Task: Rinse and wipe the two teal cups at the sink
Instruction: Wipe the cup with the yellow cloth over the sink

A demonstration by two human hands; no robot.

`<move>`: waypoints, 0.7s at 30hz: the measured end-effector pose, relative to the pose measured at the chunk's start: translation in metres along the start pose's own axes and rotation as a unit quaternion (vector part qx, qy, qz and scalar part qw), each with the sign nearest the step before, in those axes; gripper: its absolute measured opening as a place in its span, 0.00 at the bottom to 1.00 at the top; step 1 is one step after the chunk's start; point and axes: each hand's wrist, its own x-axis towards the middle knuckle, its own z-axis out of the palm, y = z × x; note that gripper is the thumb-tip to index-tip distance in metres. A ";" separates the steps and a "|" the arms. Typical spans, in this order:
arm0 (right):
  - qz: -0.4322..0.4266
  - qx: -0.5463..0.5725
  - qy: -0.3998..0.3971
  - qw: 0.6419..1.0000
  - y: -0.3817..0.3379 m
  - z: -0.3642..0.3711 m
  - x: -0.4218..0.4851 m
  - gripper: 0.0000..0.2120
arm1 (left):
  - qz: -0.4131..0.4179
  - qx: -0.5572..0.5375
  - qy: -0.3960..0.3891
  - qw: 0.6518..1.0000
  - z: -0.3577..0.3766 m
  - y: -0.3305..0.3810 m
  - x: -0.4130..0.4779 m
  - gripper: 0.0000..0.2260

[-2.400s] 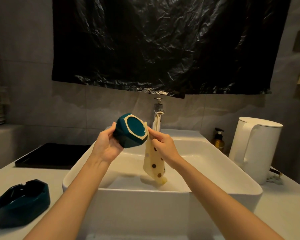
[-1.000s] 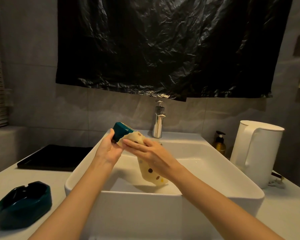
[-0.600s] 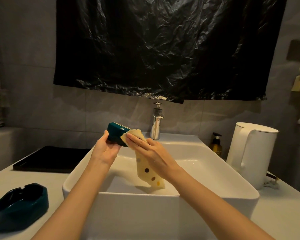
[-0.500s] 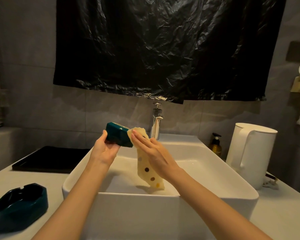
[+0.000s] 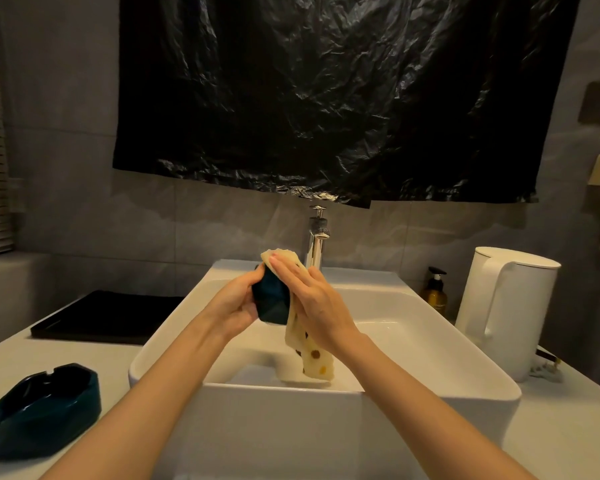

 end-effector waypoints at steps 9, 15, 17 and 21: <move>0.091 0.088 -0.031 0.992 0.003 0.001 -0.007 0.28 | 0.014 -0.082 0.004 0.997 -0.001 0.005 -0.002 0.14; 0.146 0.111 -0.042 0.982 0.009 0.008 -0.002 0.27 | 0.023 -0.082 -0.003 0.996 -0.002 0.006 -0.004 0.11; 0.184 0.149 -0.052 0.970 0.009 0.008 -0.004 0.26 | 0.010 -0.069 -0.004 0.998 -0.001 0.005 -0.004 0.13; 0.192 0.192 -0.025 0.962 0.003 0.002 -0.004 0.24 | -0.001 -0.062 -0.011 0.998 -0.002 0.005 -0.001 0.15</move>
